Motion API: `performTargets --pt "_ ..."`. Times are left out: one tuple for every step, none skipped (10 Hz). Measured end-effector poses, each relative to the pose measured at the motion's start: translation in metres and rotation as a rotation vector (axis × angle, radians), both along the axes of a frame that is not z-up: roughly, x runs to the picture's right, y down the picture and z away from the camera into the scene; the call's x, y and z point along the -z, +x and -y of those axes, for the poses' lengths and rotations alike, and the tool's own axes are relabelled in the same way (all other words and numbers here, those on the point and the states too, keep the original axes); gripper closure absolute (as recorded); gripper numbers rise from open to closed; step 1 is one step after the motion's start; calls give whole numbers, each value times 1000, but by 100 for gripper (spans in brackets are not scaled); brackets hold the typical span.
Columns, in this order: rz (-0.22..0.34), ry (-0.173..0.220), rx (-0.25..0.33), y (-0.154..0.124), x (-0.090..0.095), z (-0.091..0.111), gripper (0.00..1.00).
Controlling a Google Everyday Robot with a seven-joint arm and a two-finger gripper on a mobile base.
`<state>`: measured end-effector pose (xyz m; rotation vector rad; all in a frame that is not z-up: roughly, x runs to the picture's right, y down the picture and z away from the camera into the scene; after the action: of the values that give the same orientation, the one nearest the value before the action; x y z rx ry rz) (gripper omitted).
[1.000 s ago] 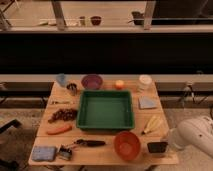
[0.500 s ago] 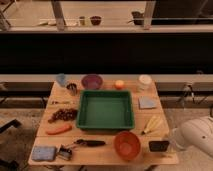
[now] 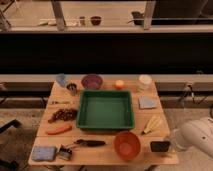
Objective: Place eraser in table surface
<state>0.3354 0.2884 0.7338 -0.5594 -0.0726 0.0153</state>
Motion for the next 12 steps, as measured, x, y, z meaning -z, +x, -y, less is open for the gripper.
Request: performTargets --pt "-1 -5 2 1 -3 -2 62" --pt "-3 -12 2 0 -7 -3 44" --pt "-8 -19 4 2 -7 -5 32" --pt "-10 -22 3 2 -7 -6 24" --pt "-9 -23 5 1 -8 -5 20" --pt "-8 -24 6 1 -8 -5 20" --pt "-8 -25 6 1 -8 -6 20" --pt "-8 -30 6 1 -9 -8 20" --pt "-7 -32 7 0 -9 -8 20" --pt "-6 -32 9 0 -8 -8 20" --pt "-3 -33 10 0 -9 -9 20" --pt "-3 -33 13 -1 -8 -8 20"
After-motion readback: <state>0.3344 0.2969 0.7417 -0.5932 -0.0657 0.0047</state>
